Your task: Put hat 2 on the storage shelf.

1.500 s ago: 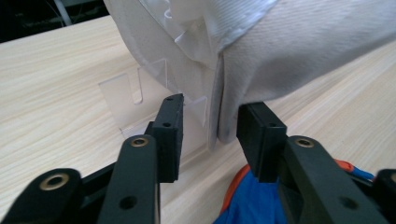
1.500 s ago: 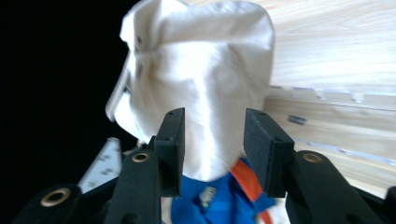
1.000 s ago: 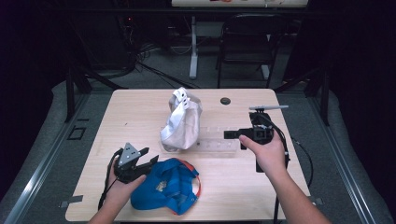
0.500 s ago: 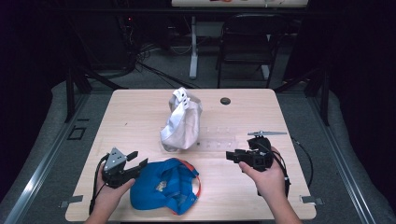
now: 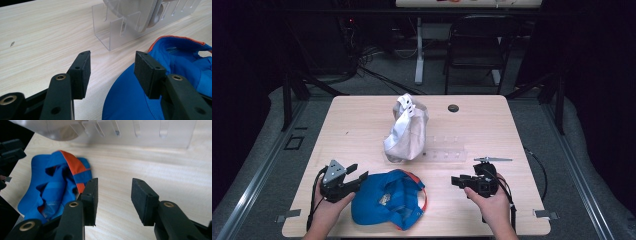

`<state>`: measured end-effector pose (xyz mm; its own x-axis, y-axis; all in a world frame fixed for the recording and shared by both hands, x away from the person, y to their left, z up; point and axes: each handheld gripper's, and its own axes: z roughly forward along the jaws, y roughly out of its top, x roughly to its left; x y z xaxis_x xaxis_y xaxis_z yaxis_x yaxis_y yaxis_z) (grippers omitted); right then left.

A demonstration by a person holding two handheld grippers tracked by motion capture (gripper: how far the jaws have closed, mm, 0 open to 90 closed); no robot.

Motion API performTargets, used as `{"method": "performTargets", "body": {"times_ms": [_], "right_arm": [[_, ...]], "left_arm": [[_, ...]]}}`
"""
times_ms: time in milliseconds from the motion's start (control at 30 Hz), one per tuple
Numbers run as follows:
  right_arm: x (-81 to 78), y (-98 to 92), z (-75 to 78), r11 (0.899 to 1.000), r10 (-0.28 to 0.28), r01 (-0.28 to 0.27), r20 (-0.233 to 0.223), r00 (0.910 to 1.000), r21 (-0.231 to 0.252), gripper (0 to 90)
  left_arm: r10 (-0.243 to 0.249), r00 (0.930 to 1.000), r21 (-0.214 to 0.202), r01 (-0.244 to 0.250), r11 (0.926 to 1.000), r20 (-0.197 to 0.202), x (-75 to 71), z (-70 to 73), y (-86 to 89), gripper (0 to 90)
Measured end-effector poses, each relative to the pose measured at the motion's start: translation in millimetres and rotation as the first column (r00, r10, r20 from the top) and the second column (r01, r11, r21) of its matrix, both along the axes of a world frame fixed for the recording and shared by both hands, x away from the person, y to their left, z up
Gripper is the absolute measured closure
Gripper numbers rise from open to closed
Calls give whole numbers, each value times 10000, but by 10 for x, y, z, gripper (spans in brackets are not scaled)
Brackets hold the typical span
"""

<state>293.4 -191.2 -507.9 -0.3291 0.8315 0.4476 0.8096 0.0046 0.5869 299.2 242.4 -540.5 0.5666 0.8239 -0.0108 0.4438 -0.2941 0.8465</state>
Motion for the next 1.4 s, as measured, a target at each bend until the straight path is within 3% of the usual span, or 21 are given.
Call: {"method": "performTargets", "body": {"times_ms": [133,367,400,433,467,533,667,767,800,933,1033,1067,1100,1133,1267,1400], "right_arm": [[-38,15,-145,9999,103,-102,-173,9998,92,577],[-86,118,-237,9979,637,-639,-184,9978,-94,577],[-91,138,-237,9949,868,-878,-221,9960,-501,578],[-91,138,-237,9949,868,-878,-221,9960,-501,578],[-94,203,-278,9959,886,-888,-175,9959,-143,578],[-89,255,-305,9953,970,-969,-229,9950,47,579],[-59,328,-333,9904,1365,-1353,-447,9896,295,579],[-39,338,-330,9874,1580,-1576,-609,9856,98,578],[-28,367,-357,9870,1547,-1516,-610,9861,539,575],[37,436,-427,9807,1885,-1818,-1013,9768,721,573],[59,484,-454,9801,1925,-1855,-1090,9752,707,573],[82,488,-454,9757,2188,-2156,-1188,9685,394,573],[137,422,-369,9388,3263,-3428,-2334,9160,-328,573],[101,556,-500,9767,2082,-2000,-1185,9709,777,573],[159,684,-577,9691,2435,-2346,-1420,9595,763,585],[188,744,-606,9665,2547,-2468,-1481,9556,699,583]], "left_arm": [[93,10000,6,-93,10000,-30,-15,-10,8,482],[170,9997,49,-169,9998,-183,-49,-32,31,483],[203,9996,134,-201,9997,-169,-66,-38,36,483],[203,9996,134,-201,9997,-169,-66,-38,36,483],[204,9996,212,-200,9996,-175,-86,-44,44,484],[215,9997,185,-213,9996,-122,-104,-55,54,484],[314,9994,208,-311,9993,-120,-137,-60,84,485],[357,9993,216,-354,9991,-139,-153,-72,98,484],[361,9991,300,-353,9989,-241,-165,-69,108,484],[436,9989,394,-430,9983,-157,-219,-77,131,484],[456,9988,457,-447,9980,-195,-244,-81,139,484],[528,9985,352,-524,9980,-120,-253,-94,134,484],[479,9987,457,-471,9978,-170,-262,-92,142,484],[500,9986,462,-492,9977,-147,-269,-98,142,484],[531,9985,618,-521,9967,-145,-302,-116,152,484],[574,9983,679,-564,9961,-135,-320,-122,168,485]]}}
